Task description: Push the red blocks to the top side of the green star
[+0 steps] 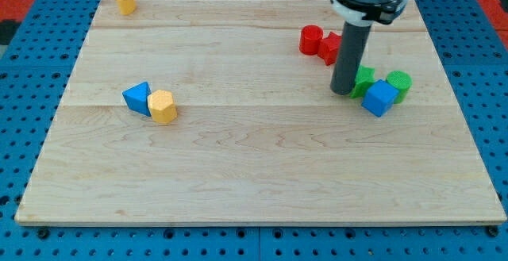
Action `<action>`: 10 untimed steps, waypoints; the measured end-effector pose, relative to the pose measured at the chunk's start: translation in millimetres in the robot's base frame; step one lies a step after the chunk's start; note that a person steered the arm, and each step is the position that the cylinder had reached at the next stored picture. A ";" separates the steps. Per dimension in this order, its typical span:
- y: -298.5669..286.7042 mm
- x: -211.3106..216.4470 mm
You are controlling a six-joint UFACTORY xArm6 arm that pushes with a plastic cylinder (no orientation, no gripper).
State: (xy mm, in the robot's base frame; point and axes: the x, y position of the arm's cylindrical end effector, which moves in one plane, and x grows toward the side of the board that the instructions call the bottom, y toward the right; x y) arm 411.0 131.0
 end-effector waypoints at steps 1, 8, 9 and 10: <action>-31.5 -4.9; -9.9 -93.1; -13.7 -90.2; 0.8 -70.7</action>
State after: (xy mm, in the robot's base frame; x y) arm 340.4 131.8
